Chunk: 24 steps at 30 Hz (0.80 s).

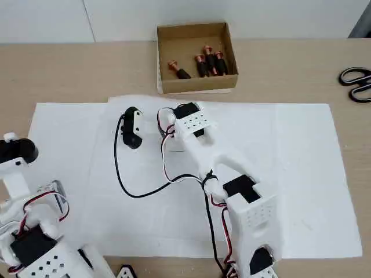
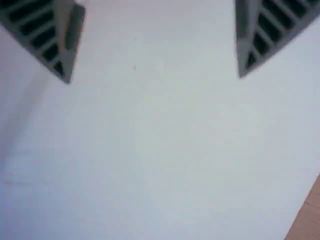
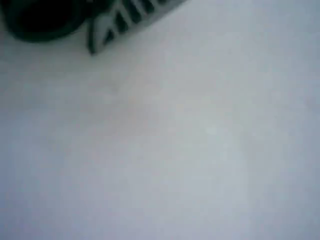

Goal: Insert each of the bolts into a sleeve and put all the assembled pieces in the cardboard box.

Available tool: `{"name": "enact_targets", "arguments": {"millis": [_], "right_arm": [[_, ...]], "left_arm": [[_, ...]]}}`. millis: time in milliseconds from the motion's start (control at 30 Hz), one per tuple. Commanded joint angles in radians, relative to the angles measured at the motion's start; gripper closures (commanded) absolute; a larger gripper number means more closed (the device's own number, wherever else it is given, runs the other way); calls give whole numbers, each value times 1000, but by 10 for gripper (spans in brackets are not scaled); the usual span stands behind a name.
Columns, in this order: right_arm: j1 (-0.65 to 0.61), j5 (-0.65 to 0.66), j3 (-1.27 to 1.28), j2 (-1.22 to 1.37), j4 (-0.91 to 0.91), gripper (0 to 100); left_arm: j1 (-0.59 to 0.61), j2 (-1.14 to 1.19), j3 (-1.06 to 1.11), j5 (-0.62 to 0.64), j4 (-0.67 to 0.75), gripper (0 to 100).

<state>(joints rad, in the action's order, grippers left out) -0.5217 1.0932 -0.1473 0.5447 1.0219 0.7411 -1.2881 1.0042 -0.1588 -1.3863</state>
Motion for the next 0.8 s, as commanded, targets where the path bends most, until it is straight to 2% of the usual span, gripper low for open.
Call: {"name": "enact_targets", "arguments": {"millis": [0, 133, 400, 600, 767], "right_arm": [[28, -20, -26, 8, 21, 856], [25, -21, -28, 8, 22, 924], [28, -78, -48, -1, 27, 930], [27, -161, -92, -53, 59, 930], [30, -308, -138, -90, 59, 930]], "left_arm": [[-6, 3, -4, -6, 18, 796], [-6, 3, -4, -6, 18, 796], [-6, 3, -4, -6, 18, 796], [-6, 3, -4, -6, 18, 796], [-6, 3, -4, -6, 18, 796]]}}
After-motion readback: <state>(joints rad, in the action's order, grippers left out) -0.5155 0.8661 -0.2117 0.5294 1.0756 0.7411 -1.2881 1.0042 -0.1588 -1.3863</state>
